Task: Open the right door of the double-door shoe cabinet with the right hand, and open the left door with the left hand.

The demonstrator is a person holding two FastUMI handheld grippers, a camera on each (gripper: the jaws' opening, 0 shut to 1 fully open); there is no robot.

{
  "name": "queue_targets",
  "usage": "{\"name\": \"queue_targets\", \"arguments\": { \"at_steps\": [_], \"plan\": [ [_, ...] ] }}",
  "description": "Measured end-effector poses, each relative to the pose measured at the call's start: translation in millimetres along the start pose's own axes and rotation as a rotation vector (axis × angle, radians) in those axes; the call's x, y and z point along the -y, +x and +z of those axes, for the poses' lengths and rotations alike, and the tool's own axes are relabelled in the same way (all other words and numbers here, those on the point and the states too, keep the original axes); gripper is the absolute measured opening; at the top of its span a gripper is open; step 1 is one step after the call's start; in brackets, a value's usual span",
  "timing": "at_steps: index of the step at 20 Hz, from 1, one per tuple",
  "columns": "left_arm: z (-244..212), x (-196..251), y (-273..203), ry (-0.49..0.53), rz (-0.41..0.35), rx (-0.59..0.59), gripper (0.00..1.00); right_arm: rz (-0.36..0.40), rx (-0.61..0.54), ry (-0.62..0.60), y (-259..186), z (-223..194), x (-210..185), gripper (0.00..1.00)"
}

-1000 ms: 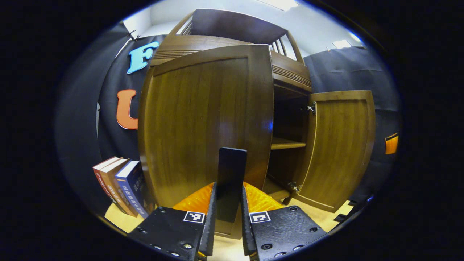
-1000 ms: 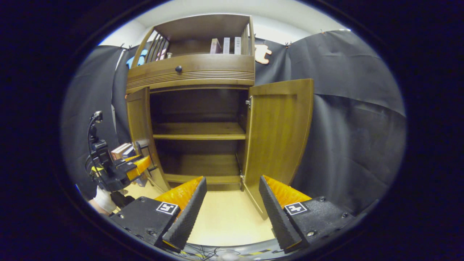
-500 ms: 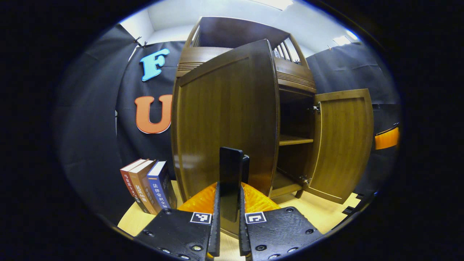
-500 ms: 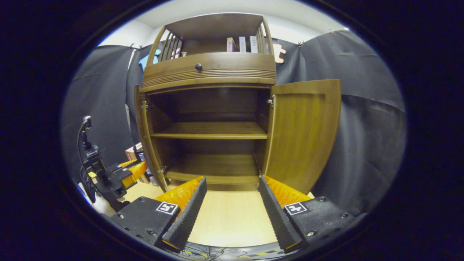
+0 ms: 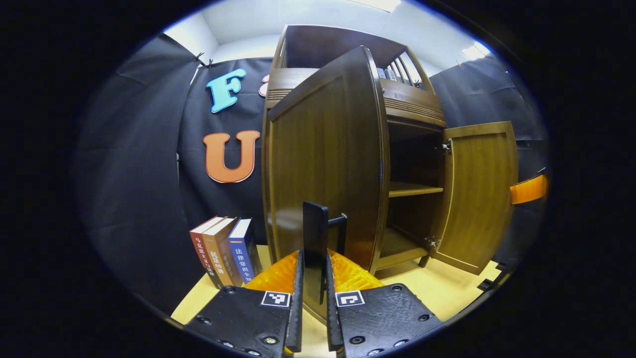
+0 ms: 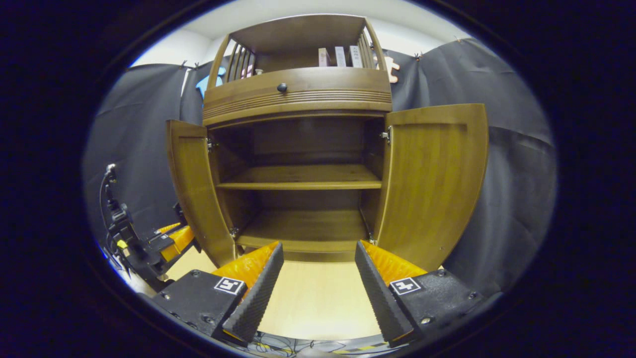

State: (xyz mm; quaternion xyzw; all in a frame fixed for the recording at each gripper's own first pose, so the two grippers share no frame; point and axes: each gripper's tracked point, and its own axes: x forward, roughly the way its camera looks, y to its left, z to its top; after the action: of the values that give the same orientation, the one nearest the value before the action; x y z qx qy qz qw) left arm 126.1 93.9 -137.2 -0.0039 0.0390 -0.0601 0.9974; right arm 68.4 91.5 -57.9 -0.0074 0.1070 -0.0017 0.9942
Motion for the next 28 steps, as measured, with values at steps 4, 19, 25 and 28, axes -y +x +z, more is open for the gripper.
{"name": "queue_targets", "arguments": {
  "at_steps": [4, 19, 25, 28],
  "plan": [
    [2, -32, -3, 0.008, 0.089, 0.014, 0.1, 0.017, 0.006, -0.016, 1, 1, -6, 0.92],
    [-1, -109, -6, -0.017, -0.065, 0.04, 0.0, 0.042, -0.011, -0.026, 11, -4, -12, 0.92],
    [-3, -123, -4, -0.042, -0.219, 0.008, 0.0, 0.049, -0.032, -0.026, 11, -9, -12, 0.92],
    [-5, -123, -4, -0.025, -0.276, -0.021, 0.09, 0.054, -0.035, -0.033, 11, -9, -12, 0.92]
  ]
}}
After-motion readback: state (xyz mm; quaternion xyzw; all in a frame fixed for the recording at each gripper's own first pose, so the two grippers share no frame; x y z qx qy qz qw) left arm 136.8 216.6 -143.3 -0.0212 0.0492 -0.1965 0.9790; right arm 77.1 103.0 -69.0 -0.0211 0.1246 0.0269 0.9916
